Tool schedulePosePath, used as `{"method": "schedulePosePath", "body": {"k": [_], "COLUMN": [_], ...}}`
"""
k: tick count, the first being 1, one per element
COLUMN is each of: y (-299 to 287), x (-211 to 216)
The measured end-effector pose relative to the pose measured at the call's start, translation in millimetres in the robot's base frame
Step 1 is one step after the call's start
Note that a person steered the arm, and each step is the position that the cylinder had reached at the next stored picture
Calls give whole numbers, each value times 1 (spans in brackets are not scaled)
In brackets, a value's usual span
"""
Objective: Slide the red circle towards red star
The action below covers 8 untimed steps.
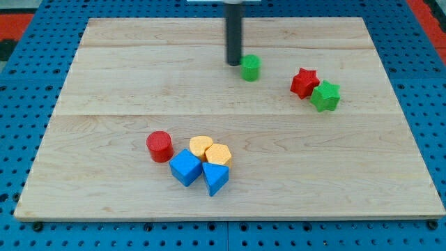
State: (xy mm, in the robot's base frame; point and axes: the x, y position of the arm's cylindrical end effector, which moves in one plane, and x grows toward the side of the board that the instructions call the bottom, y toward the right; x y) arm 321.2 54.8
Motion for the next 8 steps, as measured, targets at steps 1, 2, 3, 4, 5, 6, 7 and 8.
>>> {"method": "schedulePosePath", "body": {"k": [1,2,3,4,5,6,7,8], "y": [27,3,-66,10,8,-60,-211,-275], "x": [9,5,33,46,46,53,98,172]}}
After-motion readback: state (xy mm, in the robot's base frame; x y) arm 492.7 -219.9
